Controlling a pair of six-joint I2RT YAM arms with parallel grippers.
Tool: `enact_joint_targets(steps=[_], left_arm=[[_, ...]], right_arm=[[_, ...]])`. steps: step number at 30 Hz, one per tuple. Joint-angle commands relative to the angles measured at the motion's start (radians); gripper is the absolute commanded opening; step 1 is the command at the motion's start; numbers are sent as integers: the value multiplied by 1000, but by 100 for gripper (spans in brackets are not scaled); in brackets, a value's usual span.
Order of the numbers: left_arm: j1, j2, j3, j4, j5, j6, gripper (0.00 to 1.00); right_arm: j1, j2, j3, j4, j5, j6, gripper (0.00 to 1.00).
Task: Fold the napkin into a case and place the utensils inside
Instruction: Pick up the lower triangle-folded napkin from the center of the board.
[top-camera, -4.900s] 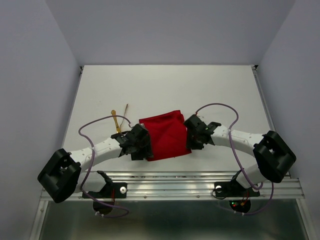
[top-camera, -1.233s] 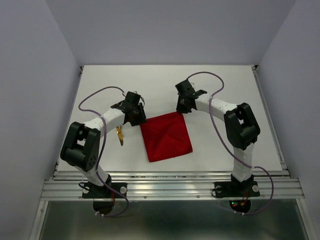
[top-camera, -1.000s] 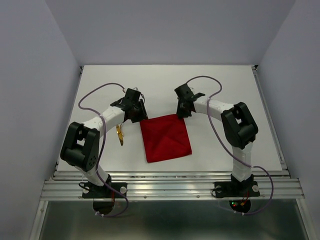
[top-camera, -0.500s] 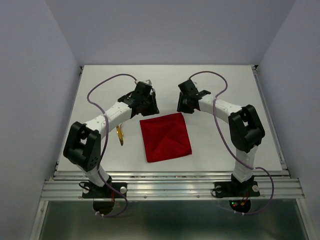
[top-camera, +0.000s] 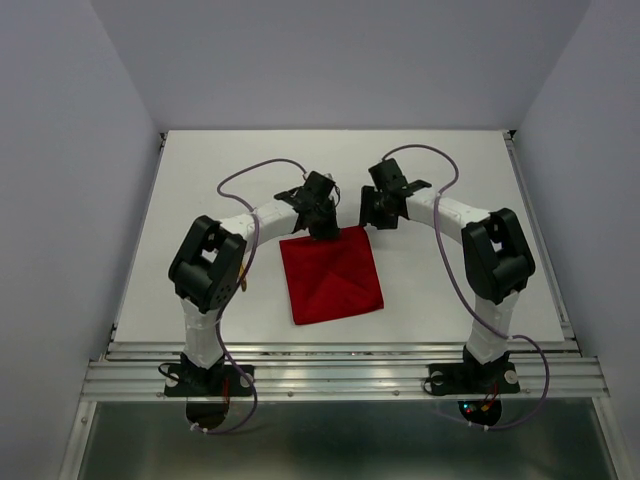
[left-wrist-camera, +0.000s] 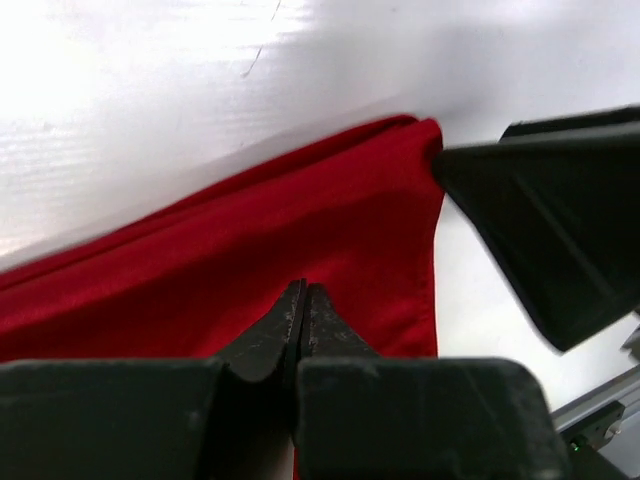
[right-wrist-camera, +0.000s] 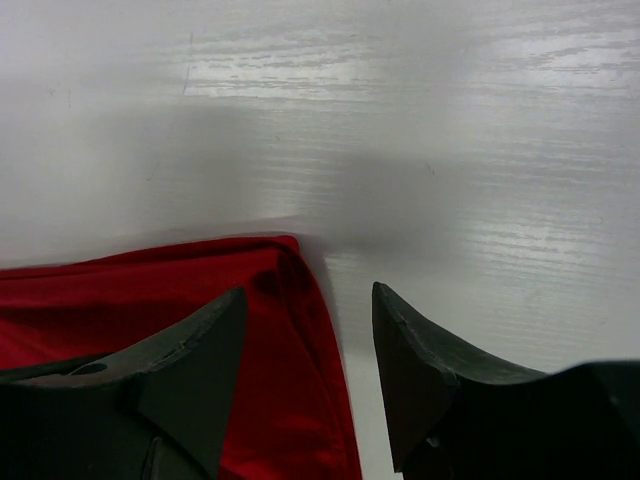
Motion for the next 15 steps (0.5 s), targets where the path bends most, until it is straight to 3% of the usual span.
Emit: enact_joint_targets(steps=[1,15], left_arm=[[4,16,77,59,29,-15,6],[5,132,75,98,2,-20,1]], right_arm=[[0,-23,-22,23,-43,-38,59],[0,-51,-86,91,-103,-17,65]])
